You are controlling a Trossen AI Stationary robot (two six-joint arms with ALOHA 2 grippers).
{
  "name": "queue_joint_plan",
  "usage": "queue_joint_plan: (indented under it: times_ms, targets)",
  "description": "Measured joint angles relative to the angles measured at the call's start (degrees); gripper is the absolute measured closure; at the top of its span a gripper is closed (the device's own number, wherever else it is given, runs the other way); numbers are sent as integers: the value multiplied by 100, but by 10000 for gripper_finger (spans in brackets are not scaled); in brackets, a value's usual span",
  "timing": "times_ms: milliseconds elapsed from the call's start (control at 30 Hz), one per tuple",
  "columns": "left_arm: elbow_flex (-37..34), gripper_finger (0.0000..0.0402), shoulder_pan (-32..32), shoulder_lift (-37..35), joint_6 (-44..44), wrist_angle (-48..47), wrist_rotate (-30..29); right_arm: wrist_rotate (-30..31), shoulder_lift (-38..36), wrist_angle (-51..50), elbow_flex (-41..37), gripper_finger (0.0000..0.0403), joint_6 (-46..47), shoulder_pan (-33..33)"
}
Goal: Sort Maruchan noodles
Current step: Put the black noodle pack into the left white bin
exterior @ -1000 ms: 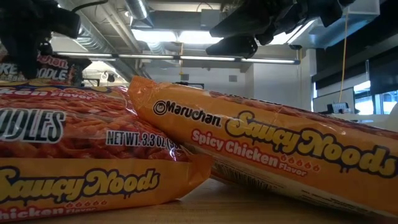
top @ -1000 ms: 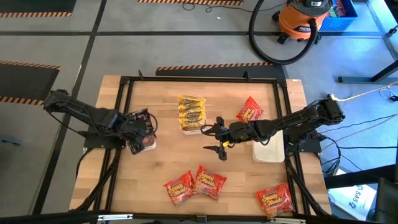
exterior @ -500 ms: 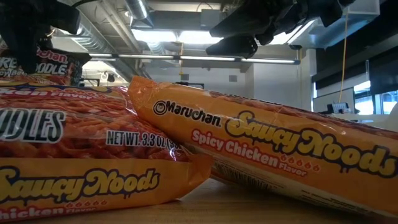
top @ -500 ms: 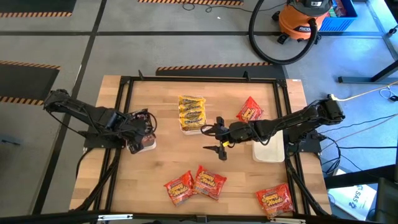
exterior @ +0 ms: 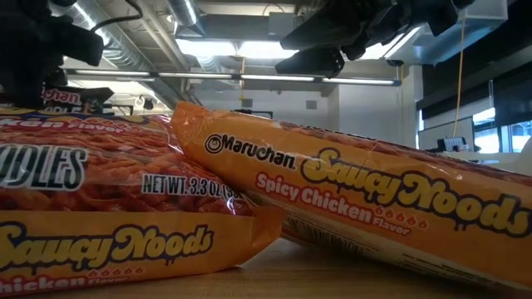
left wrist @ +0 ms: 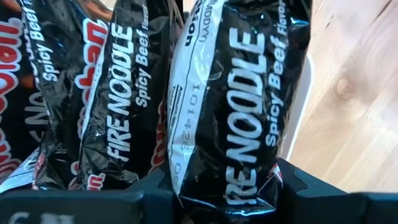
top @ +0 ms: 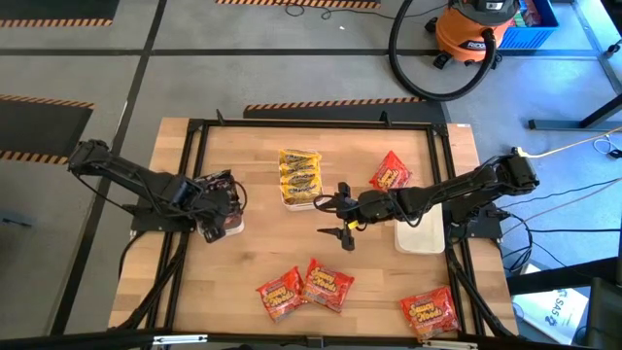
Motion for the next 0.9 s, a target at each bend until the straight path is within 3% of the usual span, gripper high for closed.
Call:
queue_joint_plan:
  times_ms: [567,900]
  targets:
    - [-808,276,2,0,3,614,155,-59,457,299,7,111,2,0]
    - [-859,238,4,7,-35,675,10,-60,457,317,7,111,1,0]
